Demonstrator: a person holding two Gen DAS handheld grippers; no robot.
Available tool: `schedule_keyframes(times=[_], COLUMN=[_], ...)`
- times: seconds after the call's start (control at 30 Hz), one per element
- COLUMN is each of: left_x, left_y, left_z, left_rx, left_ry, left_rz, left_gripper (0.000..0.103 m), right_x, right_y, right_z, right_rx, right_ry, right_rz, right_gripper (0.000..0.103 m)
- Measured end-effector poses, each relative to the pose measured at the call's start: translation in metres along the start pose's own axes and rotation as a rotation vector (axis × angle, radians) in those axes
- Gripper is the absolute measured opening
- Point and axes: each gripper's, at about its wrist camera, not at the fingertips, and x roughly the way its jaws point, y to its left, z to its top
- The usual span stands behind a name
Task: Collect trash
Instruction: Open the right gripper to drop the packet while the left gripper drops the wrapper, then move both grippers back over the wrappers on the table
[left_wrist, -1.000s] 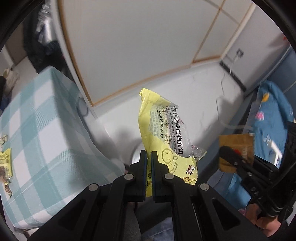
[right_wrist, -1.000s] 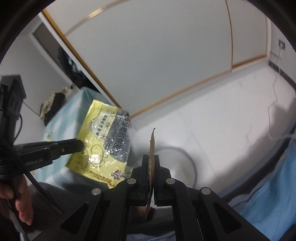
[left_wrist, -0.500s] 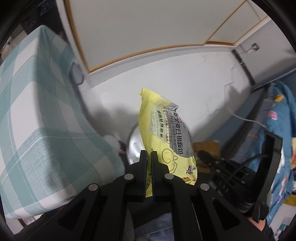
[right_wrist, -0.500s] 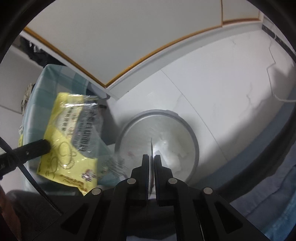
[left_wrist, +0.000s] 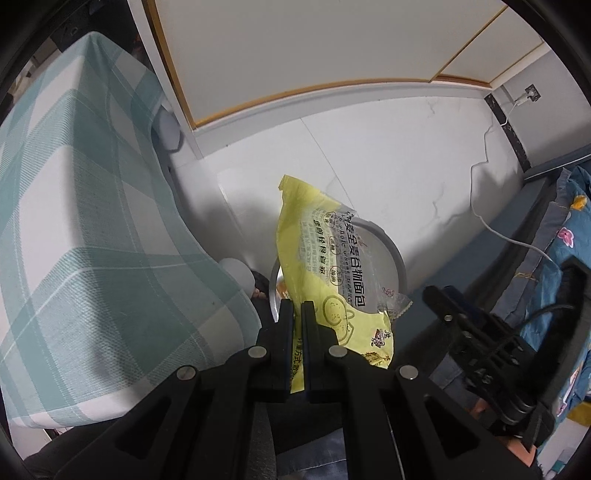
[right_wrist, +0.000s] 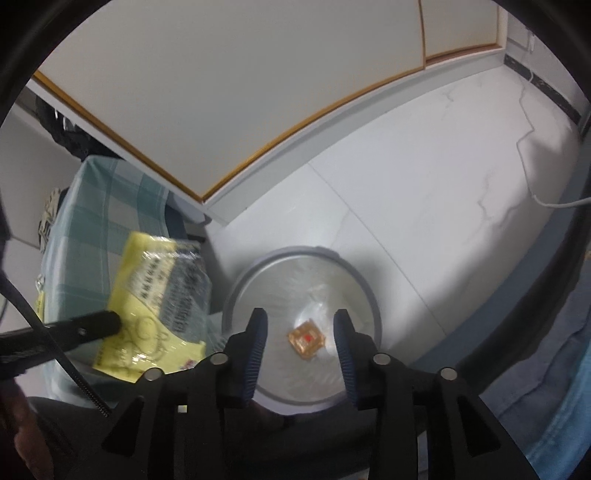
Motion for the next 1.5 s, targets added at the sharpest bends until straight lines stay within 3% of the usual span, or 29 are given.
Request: schedule_keyframes(times=[0.3,0.4,0.57,0.7,0.8,0.87,0.97,1.0,1.13,1.37,1.5], left_x=[0.028,0.036,0.063,0.063,0.066,0.068,0.064,0.062,0.051,0.024,-0.003], left_y=[-0.015,-0.028,-0.036,-0.038,-0.033,-0.031,-0.031,-0.031,-0.029,-0.022,-0.024], left_z=[0.013,0.014,0.012,0.017,0.019,0.020,0.022,0.022,0.025,0.022,0.023], left_rx=[0.023,0.065,0.036,0.042,0.014,-0.011,-0.037,-0.041,-0.047,-0.066,-0.043], left_ry=[0.104,0.128,0.253,0.237,0.254,0.273,0.277,0.268,0.211,0.091,-0.049], left_rz=[-0.071,-0.055,-0.117,-0.083,-0.105,-0.138,-0.175,-0.188,-0.177,-0.216,-0.160], left_gripper=[0.000,0.001,0.001,0.002,0.003,0.006,0.031,0.042,0.056,0.061,0.066], right_x=[-0.032,-0.035,-0.035,-0.033,-0.034,-0.033,-0.033,-0.033,-0.035,-0.040,-0.045], right_y=[-0.013,-0.016,-0.024,-0.025,-0.026,-0.025,-0.024,-0.024,-0.022,-0.016,-0.011], right_z=[-0.012,-0.015,-0.016,-0.017,-0.018,-0.019,-0.020,-0.020,-0.022,-0.023,-0.024], right_rx=[0.044,0.055,0.077,0.081,0.085,0.086,0.080,0.079,0.071,0.064,0.054], right_ry=[-0.089,-0.091,-0.083,-0.071,-0.072,-0.071,-0.071,-0.072,-0.083,-0.101,-0.108], right_rz=[0.003,0.007,0.010,0.009,0.007,0.012,0.019,0.020,0.022,0.045,0.051], right_gripper=[0.049,0.051,0.059,0.062,0.064,0.065,0.065,0.065,0.069,0.073,0.077])
